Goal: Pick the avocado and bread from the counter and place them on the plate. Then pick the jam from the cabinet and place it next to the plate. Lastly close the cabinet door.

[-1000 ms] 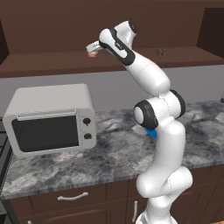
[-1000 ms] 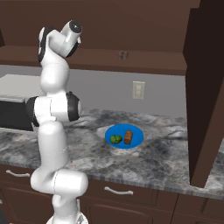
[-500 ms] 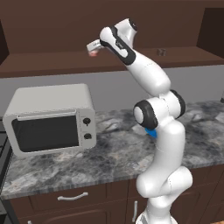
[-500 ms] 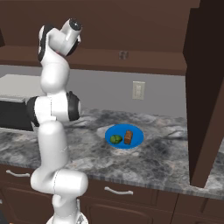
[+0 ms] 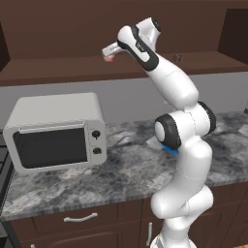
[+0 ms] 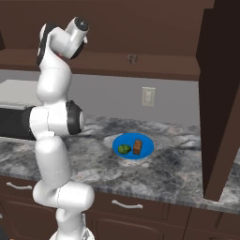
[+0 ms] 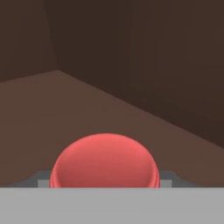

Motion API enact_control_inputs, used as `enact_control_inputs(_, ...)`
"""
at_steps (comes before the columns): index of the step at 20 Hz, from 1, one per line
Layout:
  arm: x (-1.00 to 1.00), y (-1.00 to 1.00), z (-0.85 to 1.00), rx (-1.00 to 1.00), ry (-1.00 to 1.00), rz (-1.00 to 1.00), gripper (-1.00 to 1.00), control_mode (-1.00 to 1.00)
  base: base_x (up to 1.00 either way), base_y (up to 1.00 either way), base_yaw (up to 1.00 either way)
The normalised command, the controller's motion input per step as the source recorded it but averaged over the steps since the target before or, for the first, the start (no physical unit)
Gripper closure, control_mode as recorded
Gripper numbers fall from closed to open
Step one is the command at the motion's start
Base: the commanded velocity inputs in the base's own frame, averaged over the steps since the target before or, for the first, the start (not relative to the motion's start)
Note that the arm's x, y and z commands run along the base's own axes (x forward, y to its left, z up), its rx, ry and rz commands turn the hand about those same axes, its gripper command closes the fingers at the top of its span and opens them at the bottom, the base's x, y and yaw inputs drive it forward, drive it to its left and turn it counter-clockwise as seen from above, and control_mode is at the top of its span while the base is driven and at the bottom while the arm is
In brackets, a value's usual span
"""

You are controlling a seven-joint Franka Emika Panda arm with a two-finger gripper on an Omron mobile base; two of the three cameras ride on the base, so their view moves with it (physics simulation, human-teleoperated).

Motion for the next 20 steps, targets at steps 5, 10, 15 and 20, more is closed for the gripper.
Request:
enact_control_inputs(5,-0.55,-0.14,0.0,0.0,-0.07,0.01,1.0,-1.0,0.0,0.0,0.0)
enact_control_inputs(10,-0.6,-0.13,0.01,0.0,-0.05,0.0,1.0,-1.0,0.0,0.0,0.0)
enact_control_inputs(15,-0.57,-0.14,0.06,0.0,-0.03,0.0,1.0,-1.0,0.0,0.0,0.0)
enact_control_inputs(20,-0.51,-0.15,0.21,0.0,0.0,0.0,1.0,-1.0,0.0,0.0,0.0)
